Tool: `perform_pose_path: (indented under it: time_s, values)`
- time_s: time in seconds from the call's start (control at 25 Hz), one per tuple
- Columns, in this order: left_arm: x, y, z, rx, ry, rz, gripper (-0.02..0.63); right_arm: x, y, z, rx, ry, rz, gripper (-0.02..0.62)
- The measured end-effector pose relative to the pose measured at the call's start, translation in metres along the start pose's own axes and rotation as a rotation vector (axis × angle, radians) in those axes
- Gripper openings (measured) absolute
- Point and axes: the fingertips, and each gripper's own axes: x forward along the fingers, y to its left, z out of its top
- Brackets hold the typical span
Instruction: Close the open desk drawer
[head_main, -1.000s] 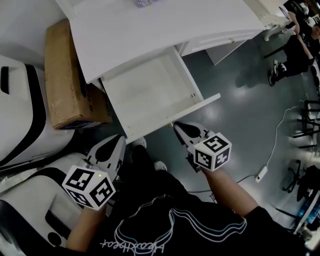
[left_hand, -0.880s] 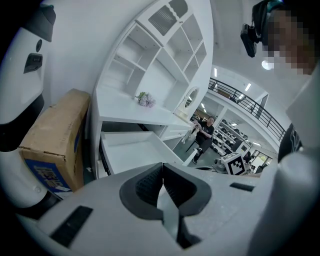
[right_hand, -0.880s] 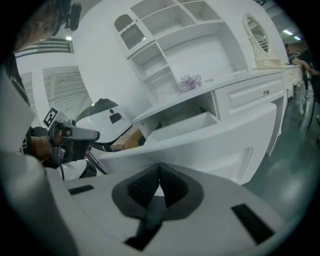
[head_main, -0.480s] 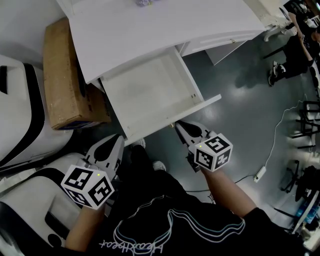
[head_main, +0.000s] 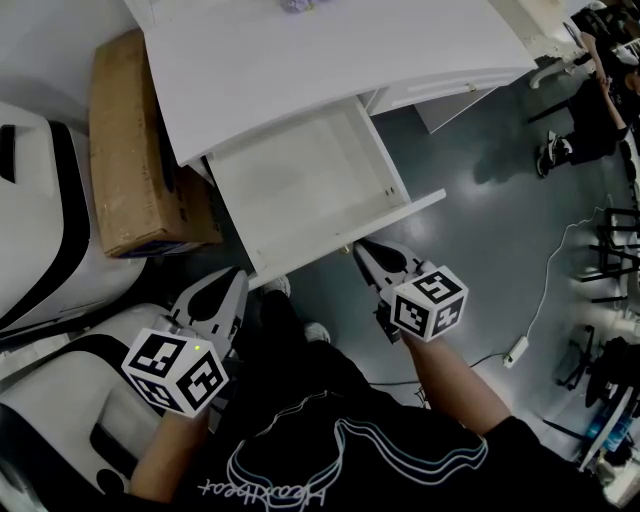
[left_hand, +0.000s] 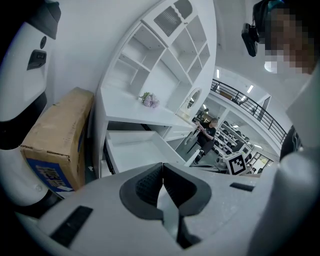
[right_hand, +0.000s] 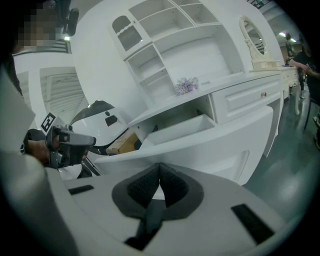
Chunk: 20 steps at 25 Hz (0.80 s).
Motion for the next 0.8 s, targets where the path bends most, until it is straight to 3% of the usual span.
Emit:
perform_pose_path:
  time_s: [0.8]
  values:
    - [0.003,0.018,0.007,-0.028,-0.006,0.019,0.006,0.033,-0.006,0.032,-0.007,0.002,0.005,0.006]
